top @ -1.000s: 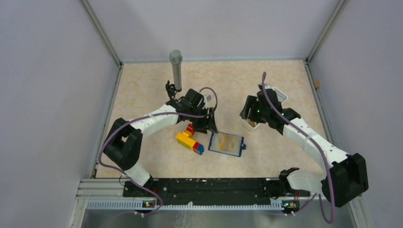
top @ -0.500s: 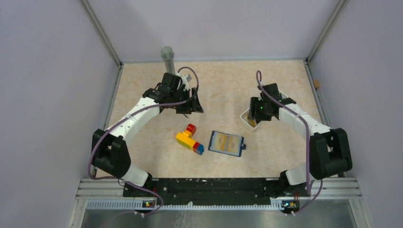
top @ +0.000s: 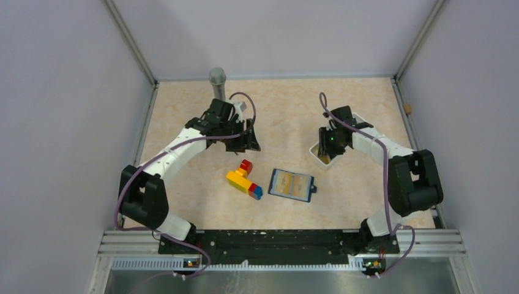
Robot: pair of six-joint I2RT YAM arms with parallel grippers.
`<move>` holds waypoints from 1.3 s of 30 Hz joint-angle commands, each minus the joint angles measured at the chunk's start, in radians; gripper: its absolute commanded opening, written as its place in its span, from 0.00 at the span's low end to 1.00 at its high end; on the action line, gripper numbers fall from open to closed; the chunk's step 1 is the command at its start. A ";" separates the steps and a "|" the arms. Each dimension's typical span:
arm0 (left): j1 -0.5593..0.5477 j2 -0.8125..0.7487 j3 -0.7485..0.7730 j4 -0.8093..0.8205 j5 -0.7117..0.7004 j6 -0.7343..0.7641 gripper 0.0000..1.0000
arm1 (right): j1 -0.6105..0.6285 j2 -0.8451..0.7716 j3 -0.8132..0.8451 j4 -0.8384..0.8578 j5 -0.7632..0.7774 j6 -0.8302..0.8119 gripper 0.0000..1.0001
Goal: Put the credit cards into the card holder
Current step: Pick up the credit card from the storage box.
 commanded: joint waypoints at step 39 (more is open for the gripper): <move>0.013 0.017 -0.016 0.035 0.011 0.009 0.68 | -0.006 -0.098 0.089 -0.024 -0.142 0.011 0.17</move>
